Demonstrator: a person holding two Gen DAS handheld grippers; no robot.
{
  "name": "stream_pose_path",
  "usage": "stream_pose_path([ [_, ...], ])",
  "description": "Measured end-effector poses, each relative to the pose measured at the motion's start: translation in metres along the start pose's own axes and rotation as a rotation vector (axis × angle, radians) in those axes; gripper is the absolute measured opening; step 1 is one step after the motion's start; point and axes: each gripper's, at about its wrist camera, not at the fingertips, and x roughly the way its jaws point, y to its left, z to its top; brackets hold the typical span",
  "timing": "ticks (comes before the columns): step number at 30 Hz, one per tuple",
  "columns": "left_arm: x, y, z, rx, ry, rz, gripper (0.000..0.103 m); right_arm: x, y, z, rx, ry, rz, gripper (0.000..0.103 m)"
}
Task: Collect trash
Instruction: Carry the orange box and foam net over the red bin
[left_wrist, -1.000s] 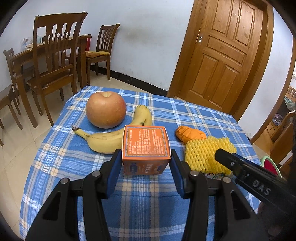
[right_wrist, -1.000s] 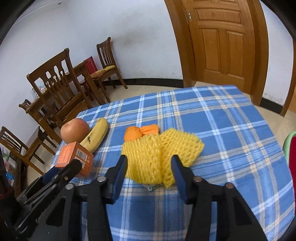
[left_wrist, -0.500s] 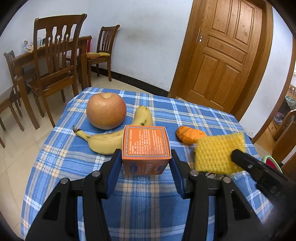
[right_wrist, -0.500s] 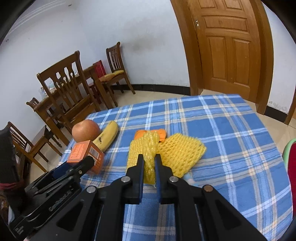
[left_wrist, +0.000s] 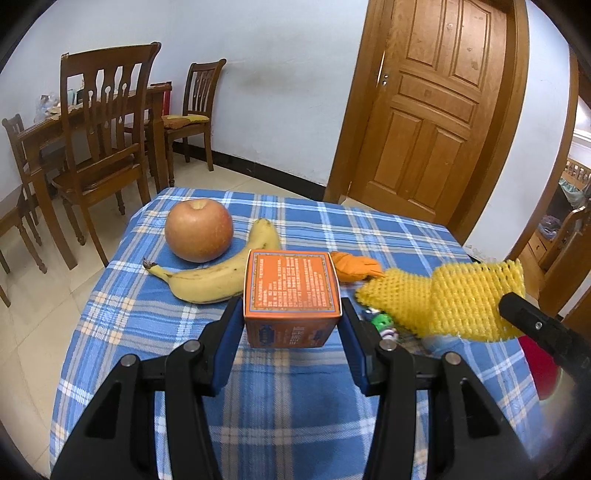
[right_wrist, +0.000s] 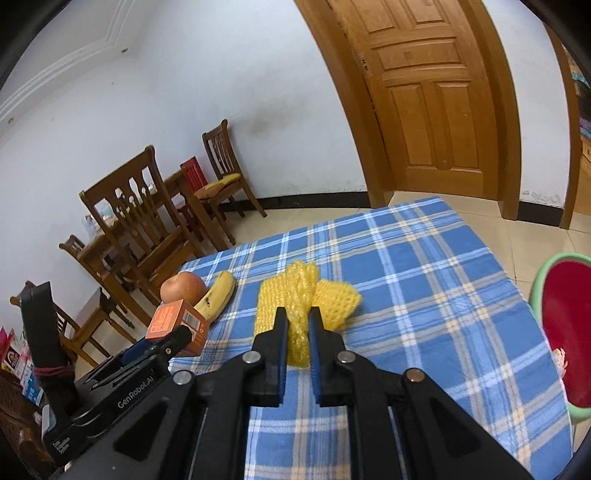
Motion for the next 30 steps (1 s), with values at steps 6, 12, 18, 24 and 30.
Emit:
stream_pose_path([
  [6,-0.012,-0.016,-0.002,0.022,0.0,-0.022,0.051,-0.024,-0.014,-0.005,0.035,-0.025,-0.006,0.012],
  [12,-0.024,-0.031,-0.006,0.036,0.007,-0.055,0.051,-0.045,-0.029,-0.008,0.057,-0.059,-0.03,0.012],
  [18,-0.032,-0.047,-0.01,0.053,0.018,-0.086,0.051,-0.063,-0.047,-0.013,0.091,-0.075,-0.04,0.012],
  [24,-0.04,-0.066,-0.013,0.076,0.027,-0.121,0.051,-0.084,-0.063,-0.016,0.122,-0.105,-0.056,0.012],
  [30,-0.045,-0.088,-0.015,0.096,0.039,-0.162,0.051,-0.104,-0.082,-0.019,0.157,-0.131,-0.079,0.012],
])
